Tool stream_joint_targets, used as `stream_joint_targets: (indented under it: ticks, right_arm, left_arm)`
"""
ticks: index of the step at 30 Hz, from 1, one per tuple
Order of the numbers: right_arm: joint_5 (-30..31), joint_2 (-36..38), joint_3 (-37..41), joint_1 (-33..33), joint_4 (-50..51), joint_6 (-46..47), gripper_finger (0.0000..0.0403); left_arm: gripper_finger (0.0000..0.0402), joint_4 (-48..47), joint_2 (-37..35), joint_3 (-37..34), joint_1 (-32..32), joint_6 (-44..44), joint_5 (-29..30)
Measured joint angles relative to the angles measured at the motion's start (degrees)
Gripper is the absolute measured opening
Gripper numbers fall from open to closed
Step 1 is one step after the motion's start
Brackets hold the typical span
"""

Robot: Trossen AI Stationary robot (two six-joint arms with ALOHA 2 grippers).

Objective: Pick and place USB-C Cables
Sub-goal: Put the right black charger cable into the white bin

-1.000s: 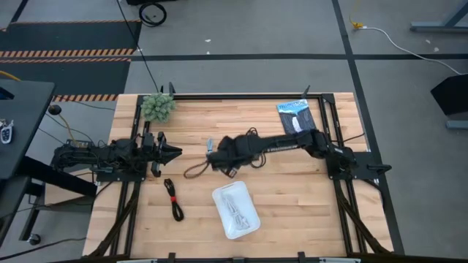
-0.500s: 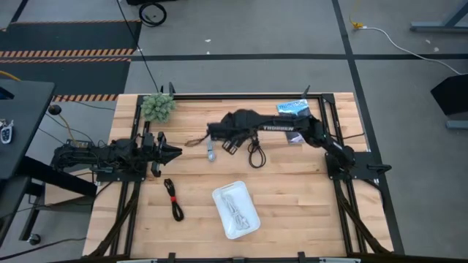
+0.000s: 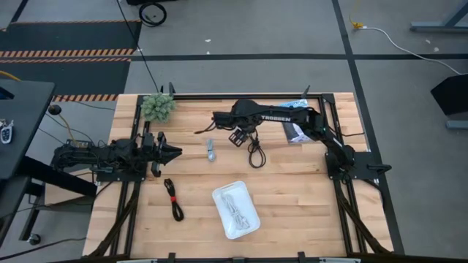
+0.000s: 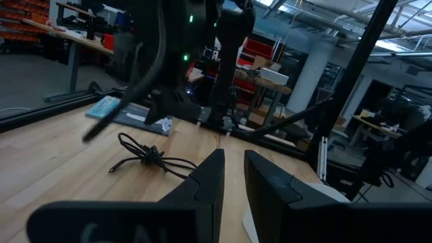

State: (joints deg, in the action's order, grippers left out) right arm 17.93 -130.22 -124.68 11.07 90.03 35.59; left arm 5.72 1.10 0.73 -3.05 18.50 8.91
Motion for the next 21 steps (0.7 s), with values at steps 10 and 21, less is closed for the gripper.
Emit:
stream_joint_targets:
  ticks: [10, 21]
  right_arm:
    - [-0.7, 3.8, 8.8, -0.2, -2.4, 1.6, 0.0291]
    - [-4.0, 14.8, 31.5, 0.2, -23.1, 8.7, 0.0292]
  left_arm:
    - [0.0066, 0.1, 0.0, 0.0, 0.0, 0.0, 0.0]
    - [0.0066, 0.0, 0.0, 0.0, 0.0, 0.0, 0.0]
